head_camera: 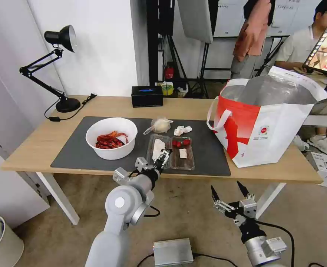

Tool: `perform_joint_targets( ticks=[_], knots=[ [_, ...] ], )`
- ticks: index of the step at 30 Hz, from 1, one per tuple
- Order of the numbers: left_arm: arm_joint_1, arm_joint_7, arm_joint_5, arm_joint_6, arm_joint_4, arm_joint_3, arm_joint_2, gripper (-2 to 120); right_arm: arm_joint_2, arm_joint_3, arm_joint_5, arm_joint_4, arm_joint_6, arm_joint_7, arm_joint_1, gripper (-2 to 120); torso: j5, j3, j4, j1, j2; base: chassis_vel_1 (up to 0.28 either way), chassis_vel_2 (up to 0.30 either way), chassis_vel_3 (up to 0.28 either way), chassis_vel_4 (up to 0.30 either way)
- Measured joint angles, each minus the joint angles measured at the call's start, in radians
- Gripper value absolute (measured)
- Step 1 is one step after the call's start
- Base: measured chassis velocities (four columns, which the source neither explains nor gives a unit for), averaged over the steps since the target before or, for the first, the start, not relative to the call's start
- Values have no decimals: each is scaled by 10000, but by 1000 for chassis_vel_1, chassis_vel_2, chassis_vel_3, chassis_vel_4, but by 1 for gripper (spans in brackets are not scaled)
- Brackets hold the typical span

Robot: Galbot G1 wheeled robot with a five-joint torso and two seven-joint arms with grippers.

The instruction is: Pick up the trash from the table and place it into the takeout bag.

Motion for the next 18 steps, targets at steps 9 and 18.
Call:
perform_joint_targets(
  ticks=[9,18],
  knots=[
    [37,147,-154,-122,-374,-153,169,100,6,-53,-15,-21,1,-4,20,100,0,0,0,0,0,0,0,0,0],
    [118,407,-151,-168,-568,-157,165,100,-5,-53,-16,-32,6,-4,23,100,0,0,0,0,1,0,0,0,0]
  ],
)
